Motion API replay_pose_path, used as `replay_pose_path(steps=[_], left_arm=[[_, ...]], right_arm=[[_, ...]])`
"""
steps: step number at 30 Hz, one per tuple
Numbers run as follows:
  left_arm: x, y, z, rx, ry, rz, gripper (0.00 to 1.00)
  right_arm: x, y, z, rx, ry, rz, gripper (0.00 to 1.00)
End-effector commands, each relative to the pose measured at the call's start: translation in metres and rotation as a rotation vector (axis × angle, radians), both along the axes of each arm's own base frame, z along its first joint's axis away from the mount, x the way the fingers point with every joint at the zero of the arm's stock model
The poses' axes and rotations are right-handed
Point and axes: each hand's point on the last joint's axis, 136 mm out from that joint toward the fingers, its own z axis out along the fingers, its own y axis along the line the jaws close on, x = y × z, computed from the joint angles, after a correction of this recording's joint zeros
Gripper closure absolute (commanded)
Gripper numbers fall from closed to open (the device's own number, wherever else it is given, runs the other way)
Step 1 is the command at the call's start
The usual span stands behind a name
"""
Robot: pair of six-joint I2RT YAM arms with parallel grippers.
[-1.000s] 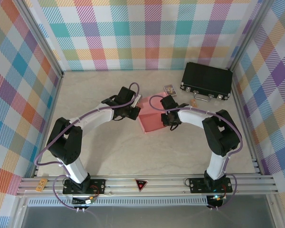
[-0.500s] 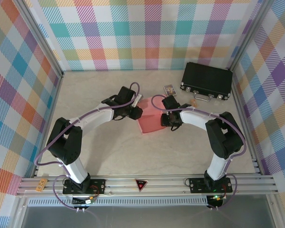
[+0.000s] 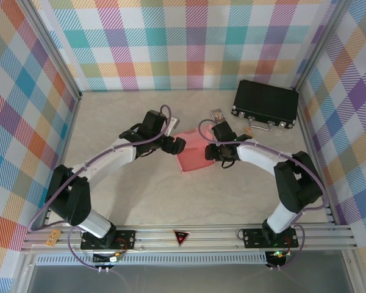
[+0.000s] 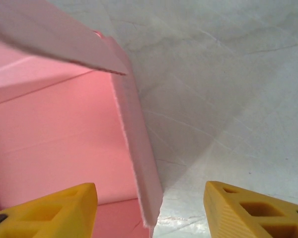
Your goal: Fold the paper box
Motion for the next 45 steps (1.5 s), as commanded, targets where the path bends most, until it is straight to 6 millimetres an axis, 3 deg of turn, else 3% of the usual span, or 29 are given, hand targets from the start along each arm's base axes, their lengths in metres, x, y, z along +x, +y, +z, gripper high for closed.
replay_pose_path(steps=[1,5,10,12,15,20,27,32,45], left_arm=[[-0.002,0.011,0.028,-0.010,-0.108,0.030,0.10],[-0.003,0.033,0.055,-0.006,-0.199,0.111,0.07],[0.016,0.085,0.075,0.035,-0.269,0.354,0.07],[0.029,0.115,0.065,0.073,-0.217,0.468,0.06],[0.048,0.151,0.035,0.128,-0.050,0.575,0.14],[0.076,0.184,-0.019,0.179,0.155,0.644,0.26],[0.106,0.199,-0.069,0.191,0.258,0.631,0.45],[0.118,0.206,-0.088,0.118,0.303,0.626,0.59],[0.135,0.203,-0.114,0.099,0.335,0.574,0.65]], right_arm=[[-0.002,0.000,0.014,0.069,-0.015,-0.012,0.40],[-0.003,-0.003,0.027,0.096,-0.039,-0.016,0.39],[-0.005,-0.018,0.043,0.081,-0.090,-0.055,0.39],[-0.006,-0.028,0.049,0.072,-0.108,-0.079,0.39],[-0.008,-0.042,0.054,0.072,-0.118,-0.111,0.39],[-0.011,-0.062,0.058,0.076,-0.122,-0.149,0.38],[-0.016,-0.070,0.050,0.086,-0.086,-0.164,0.38],[-0.018,-0.071,0.044,0.093,-0.071,-0.167,0.38],[-0.020,-0.070,0.039,0.089,-0.049,-0.167,0.38]])
